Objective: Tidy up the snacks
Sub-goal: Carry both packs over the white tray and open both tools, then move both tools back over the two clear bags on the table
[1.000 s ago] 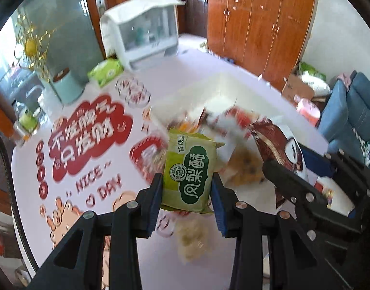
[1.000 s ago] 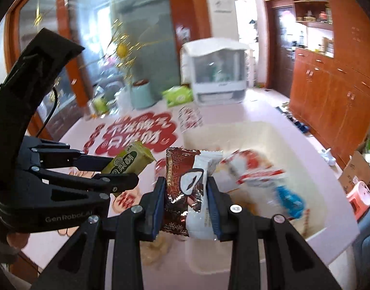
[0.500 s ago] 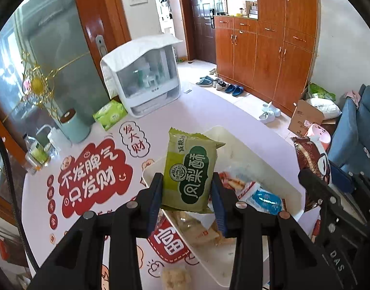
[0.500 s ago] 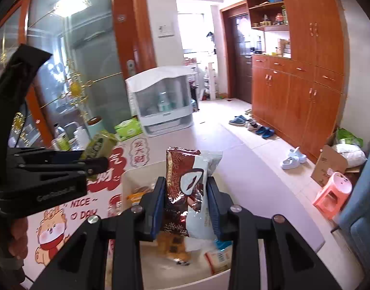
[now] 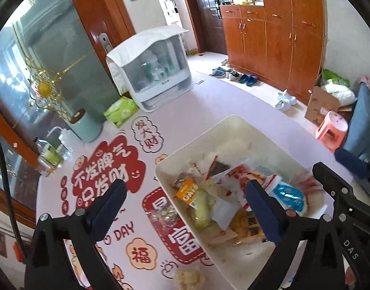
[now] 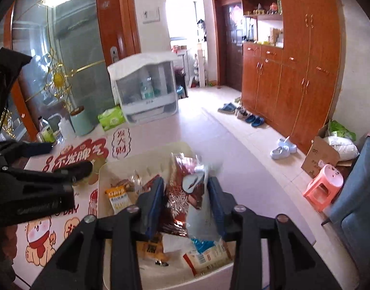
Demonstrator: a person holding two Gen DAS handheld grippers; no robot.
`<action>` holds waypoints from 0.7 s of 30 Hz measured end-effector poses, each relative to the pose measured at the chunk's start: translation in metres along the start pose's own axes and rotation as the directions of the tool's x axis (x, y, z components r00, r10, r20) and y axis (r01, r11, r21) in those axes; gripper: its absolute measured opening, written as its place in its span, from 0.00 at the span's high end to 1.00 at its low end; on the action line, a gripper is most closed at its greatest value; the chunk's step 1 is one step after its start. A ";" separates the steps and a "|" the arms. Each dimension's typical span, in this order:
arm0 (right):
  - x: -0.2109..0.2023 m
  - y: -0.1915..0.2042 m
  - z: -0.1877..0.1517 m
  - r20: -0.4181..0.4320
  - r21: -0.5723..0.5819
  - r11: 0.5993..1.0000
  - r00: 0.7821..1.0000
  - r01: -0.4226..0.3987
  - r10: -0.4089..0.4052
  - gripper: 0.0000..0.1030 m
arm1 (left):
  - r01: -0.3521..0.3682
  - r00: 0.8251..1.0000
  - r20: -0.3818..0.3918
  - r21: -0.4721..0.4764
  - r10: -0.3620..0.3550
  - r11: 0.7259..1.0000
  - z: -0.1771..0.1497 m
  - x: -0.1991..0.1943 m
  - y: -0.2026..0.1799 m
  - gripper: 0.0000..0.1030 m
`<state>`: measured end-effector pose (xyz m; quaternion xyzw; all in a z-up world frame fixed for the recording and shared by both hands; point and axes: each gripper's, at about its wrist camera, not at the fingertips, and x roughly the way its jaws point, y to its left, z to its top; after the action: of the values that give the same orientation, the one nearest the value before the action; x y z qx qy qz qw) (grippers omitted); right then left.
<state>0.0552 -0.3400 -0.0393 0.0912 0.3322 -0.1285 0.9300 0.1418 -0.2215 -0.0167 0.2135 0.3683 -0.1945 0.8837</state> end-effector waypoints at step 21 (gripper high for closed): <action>-0.002 0.032 -0.022 -0.041 -0.030 1.000 0.999 -0.006 0.004 0.42 | -0.052 0.998 -0.026 0.007 0.053 0.999 -0.043 -0.010 0.037 0.05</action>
<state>0.0506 -0.3036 -0.0520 0.0806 0.3531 -0.1192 0.9245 0.1293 -0.1669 -0.0282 0.2285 0.3734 -0.1697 0.8829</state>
